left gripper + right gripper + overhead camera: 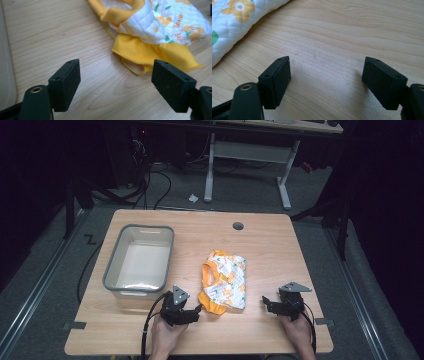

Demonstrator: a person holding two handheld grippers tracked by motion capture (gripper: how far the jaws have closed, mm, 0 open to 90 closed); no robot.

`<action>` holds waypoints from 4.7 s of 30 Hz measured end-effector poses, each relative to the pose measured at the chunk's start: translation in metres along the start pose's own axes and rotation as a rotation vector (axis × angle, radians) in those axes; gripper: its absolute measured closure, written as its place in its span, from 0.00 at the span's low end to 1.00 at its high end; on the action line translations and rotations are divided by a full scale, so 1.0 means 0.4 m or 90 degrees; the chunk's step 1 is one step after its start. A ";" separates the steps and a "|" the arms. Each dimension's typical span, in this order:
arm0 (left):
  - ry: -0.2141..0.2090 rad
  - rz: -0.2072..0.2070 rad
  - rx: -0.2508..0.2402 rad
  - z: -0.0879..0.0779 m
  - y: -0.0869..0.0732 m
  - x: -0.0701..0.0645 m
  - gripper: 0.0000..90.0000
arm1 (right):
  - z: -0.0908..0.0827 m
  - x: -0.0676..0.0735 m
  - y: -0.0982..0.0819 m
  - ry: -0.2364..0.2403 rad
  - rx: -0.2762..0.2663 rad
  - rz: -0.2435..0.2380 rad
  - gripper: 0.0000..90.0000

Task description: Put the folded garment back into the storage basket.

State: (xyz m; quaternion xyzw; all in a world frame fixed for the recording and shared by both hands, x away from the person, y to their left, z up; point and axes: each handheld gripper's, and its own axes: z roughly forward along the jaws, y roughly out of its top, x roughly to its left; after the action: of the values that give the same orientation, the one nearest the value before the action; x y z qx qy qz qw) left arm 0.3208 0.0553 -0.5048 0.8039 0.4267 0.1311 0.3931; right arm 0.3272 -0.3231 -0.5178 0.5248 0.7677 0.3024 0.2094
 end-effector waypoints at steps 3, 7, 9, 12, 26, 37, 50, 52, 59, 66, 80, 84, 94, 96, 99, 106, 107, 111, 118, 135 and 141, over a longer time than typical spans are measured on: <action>-0.009 -0.003 -0.003 -0.006 0.007 -0.004 0.25 | 0.000 0.000 0.000 0.000 0.000 0.000 0.26; -0.022 -0.012 -0.012 -0.013 0.019 -0.010 0.24 | 0.000 0.000 0.000 0.000 0.000 0.000 0.26; -0.024 -0.008 -0.014 -0.014 0.025 -0.013 0.24 | 0.000 0.000 0.000 0.000 0.000 0.000 0.26; -0.030 -0.004 -0.017 -0.014 0.033 -0.020 0.24 | 0.000 0.000 0.000 0.000 0.000 0.000 0.26; -0.039 0.017 -0.029 -0.004 0.091 -0.050 0.24 | 0.000 0.000 0.000 0.000 0.000 -0.001 0.26; -0.033 0.022 -0.009 0.032 0.131 -0.053 0.20 | 0.000 0.000 0.000 0.000 0.000 -0.001 0.26; -0.019 0.013 0.001 0.069 0.177 -0.034 0.18 | 0.000 0.000 0.000 0.000 0.000 0.000 0.26; -0.017 0.013 0.007 0.076 0.185 -0.032 0.18 | 0.000 0.000 0.000 0.000 0.000 0.000 0.26; -0.011 0.004 0.018 0.108 0.205 -0.024 0.18 | 0.000 0.000 0.000 0.000 0.000 0.000 0.26; -0.002 -0.005 0.031 0.147 0.219 -0.014 0.17 | 0.000 0.000 0.000 0.000 0.000 0.000 0.26; 0.006 -0.029 0.068 0.203 0.204 0.000 0.17 | 0.000 0.000 0.000 0.000 0.000 0.000 0.26; 0.011 -0.027 0.076 0.216 0.196 0.003 0.17 | 0.000 0.000 0.000 0.000 0.000 0.000 0.26; 0.012 -0.024 0.099 0.247 0.181 0.003 0.17 | 0.000 0.000 0.000 0.000 0.001 0.001 0.26; 0.015 -0.022 0.100 0.248 0.182 0.001 0.17 | 0.000 0.000 0.000 0.000 0.000 0.000 0.26; 0.018 -0.009 0.097 0.248 0.181 -0.006 0.20 | 0.000 0.000 0.000 0.000 0.001 0.001 0.26; 0.005 0.014 0.093 0.243 0.183 -0.023 0.42 | 0.000 0.000 0.000 0.000 0.000 0.000 0.26; 0.002 0.015 0.091 0.243 0.182 -0.025 0.46 | 0.000 0.000 0.000 0.000 0.000 0.000 0.26; -0.019 0.015 0.088 0.241 0.182 -0.030 0.62 | 0.000 0.000 0.000 0.000 0.000 0.000 0.26; -0.037 0.001 0.080 0.241 0.183 -0.029 0.78 | 0.000 0.000 0.000 0.000 0.001 0.001 0.26; -0.078 -0.019 0.005 0.167 0.208 -0.020 0.84 | 0.000 0.000 0.000 0.000 0.000 0.000 0.26; -0.085 -0.014 -0.019 0.127 0.223 -0.015 0.84 | 0.000 0.000 0.000 0.000 0.000 -0.001 0.26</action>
State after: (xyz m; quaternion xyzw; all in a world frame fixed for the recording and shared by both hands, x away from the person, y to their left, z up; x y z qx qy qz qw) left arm 0.3968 -0.0050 -0.4709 0.7999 0.4064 0.0789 0.4345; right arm 0.3272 -0.3232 -0.5178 0.5243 0.7680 0.3023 0.2093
